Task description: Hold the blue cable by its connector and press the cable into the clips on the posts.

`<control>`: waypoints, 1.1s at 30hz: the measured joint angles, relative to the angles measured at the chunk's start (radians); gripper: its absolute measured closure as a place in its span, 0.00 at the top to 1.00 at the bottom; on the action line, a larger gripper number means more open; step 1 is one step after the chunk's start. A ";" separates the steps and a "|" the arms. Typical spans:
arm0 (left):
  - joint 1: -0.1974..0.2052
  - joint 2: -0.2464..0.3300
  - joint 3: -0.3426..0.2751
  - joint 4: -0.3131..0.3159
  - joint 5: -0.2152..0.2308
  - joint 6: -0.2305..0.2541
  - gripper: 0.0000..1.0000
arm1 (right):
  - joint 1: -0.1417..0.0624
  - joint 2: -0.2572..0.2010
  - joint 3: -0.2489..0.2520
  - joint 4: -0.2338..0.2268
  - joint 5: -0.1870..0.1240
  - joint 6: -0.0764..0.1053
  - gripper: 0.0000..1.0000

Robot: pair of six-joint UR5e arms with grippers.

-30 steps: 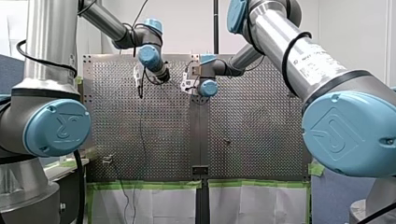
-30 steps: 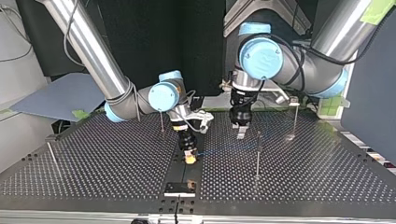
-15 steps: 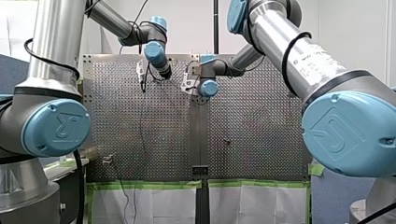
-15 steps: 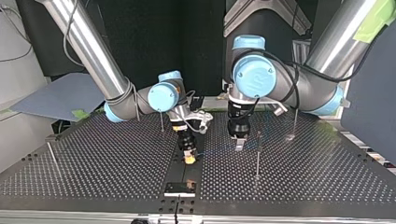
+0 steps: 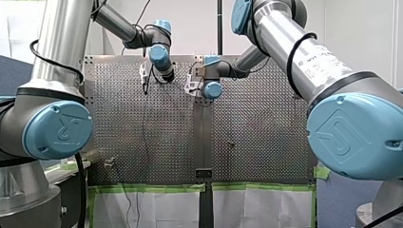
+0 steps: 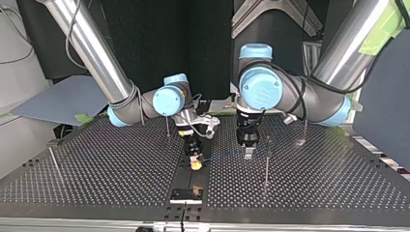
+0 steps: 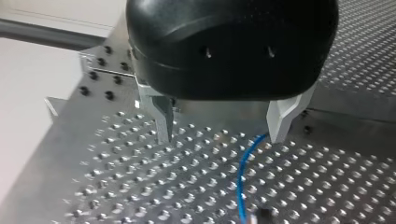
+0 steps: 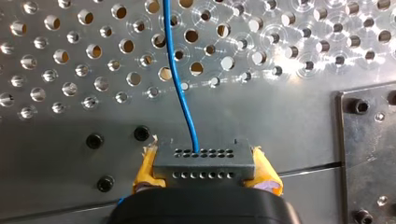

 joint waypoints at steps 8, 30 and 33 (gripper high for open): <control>0.001 -0.004 0.000 0.005 -0.008 0.026 1.00 | 0.000 0.000 0.000 0.000 -0.001 0.000 0.00; 0.008 -0.096 0.046 -0.022 -0.070 0.065 1.00 | -0.001 0.004 0.002 -0.001 0.000 0.000 0.00; 0.008 -0.096 0.062 -0.025 -0.077 0.070 1.00 | -0.001 0.005 0.002 -0.001 -0.001 0.000 0.00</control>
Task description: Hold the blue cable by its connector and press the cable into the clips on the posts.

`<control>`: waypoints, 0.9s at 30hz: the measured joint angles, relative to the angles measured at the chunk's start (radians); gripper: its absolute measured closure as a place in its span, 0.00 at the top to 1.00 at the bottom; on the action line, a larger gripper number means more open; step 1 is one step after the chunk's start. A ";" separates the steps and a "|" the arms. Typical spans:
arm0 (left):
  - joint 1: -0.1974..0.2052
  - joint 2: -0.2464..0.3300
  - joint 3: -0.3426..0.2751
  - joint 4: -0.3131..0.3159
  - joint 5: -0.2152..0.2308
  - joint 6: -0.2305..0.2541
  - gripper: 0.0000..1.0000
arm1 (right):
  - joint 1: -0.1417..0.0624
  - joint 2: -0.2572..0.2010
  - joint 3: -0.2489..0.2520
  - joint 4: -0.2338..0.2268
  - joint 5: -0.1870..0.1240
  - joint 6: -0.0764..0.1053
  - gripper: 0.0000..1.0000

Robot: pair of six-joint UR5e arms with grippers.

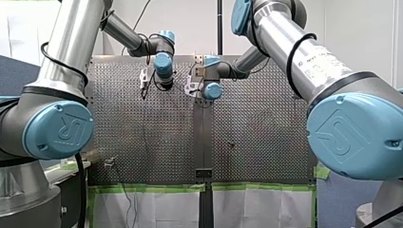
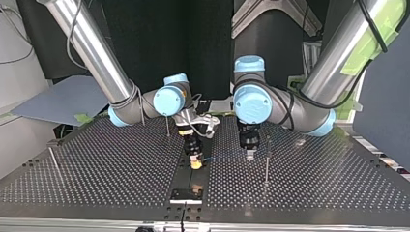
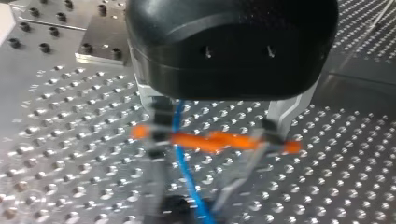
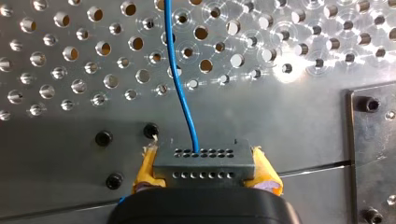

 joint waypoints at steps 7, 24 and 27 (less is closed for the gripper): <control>0.002 0.000 0.023 -0.001 -0.029 0.029 1.00 | 0.000 0.001 0.003 -0.001 0.000 0.000 0.00; 0.007 -0.024 0.109 -0.018 -0.059 0.064 1.00 | 0.000 0.003 0.003 0.000 0.000 0.000 0.00; 0.004 -0.024 0.112 -0.016 -0.070 0.068 1.00 | 0.000 0.003 0.003 -0.001 0.000 0.000 0.00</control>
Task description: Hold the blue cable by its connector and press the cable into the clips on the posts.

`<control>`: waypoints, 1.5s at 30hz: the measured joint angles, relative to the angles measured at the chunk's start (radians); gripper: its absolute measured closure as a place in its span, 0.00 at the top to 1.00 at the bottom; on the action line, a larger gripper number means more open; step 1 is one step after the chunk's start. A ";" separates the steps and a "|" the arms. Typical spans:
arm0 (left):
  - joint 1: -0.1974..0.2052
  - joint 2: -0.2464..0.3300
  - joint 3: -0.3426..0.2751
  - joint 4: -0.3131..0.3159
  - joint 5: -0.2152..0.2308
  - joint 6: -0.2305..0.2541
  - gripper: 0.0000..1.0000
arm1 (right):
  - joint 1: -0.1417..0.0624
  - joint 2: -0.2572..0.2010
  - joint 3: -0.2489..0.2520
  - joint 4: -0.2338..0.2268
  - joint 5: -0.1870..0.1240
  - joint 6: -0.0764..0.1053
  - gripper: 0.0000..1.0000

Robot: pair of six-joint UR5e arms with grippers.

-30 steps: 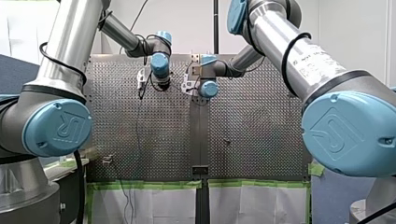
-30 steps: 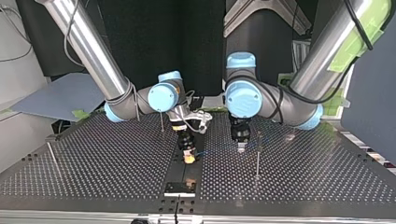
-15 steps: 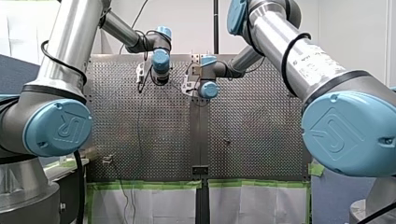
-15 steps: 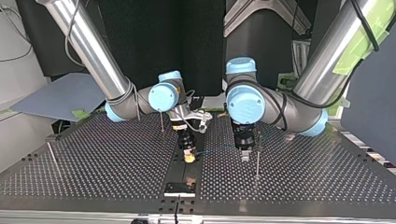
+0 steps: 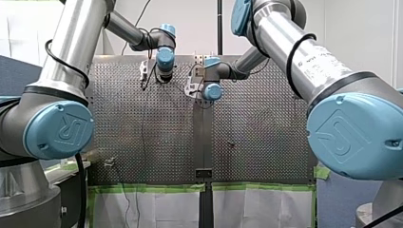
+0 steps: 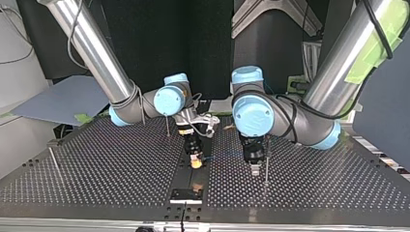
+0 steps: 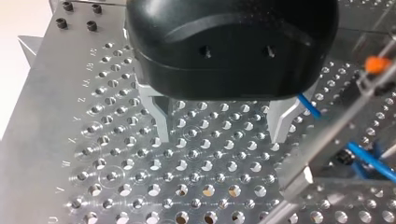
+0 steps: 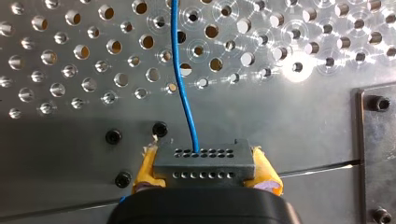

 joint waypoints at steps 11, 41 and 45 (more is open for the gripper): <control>-0.014 0.000 0.001 0.029 -0.026 0.028 0.52 | 0.000 0.003 0.000 -0.001 0.000 0.000 0.00; -0.058 -0.001 0.001 0.043 -0.002 -0.029 0.00 | -0.022 0.006 0.054 0.005 -0.002 0.001 0.00; -0.072 -0.001 -0.010 0.040 -0.017 -0.048 0.00 | -0.035 -0.003 0.081 0.005 -0.002 0.000 0.00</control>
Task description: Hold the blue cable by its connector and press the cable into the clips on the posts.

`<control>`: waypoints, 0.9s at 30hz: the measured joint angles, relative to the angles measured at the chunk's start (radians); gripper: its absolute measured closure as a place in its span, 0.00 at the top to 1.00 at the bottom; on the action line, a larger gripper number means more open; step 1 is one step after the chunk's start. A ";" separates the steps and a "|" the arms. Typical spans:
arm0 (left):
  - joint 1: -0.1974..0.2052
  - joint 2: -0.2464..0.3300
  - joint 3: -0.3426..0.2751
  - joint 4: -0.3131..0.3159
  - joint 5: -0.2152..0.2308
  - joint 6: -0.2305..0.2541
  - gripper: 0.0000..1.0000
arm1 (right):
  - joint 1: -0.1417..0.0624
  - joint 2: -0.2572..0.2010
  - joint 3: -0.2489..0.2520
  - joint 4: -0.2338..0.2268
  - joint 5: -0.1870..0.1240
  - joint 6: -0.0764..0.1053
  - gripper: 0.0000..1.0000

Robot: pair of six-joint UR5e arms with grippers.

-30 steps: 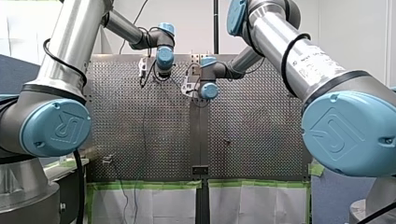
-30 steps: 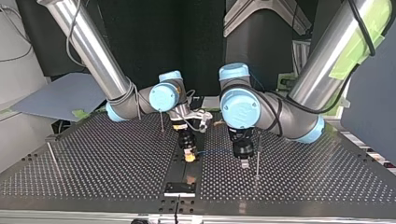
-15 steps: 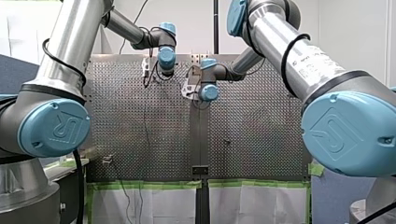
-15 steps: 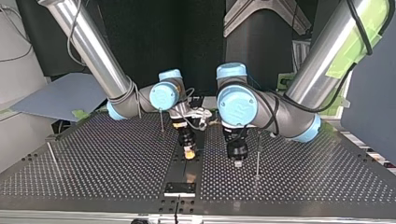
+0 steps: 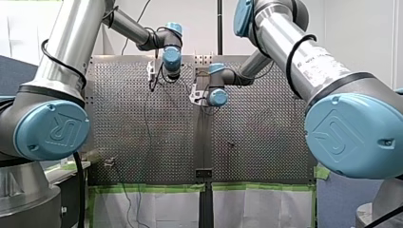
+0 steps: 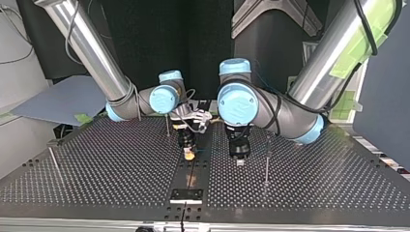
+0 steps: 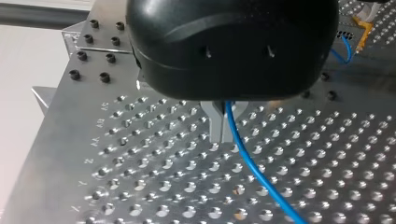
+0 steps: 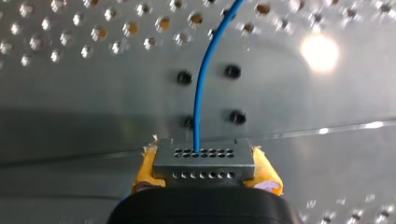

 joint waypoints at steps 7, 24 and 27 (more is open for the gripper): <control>-0.011 0.000 -0.050 0.040 -0.012 -0.010 0.00 | -0.018 -0.025 0.056 -0.001 0.001 -0.006 0.00; -0.068 -0.095 -0.087 0.107 -0.015 -0.013 0.00 | -0.037 -0.121 0.203 -0.004 0.005 -0.056 0.00; -0.078 -0.118 -0.087 0.115 -0.015 -0.017 0.00 | -0.040 -0.136 0.226 -0.005 0.006 -0.065 0.00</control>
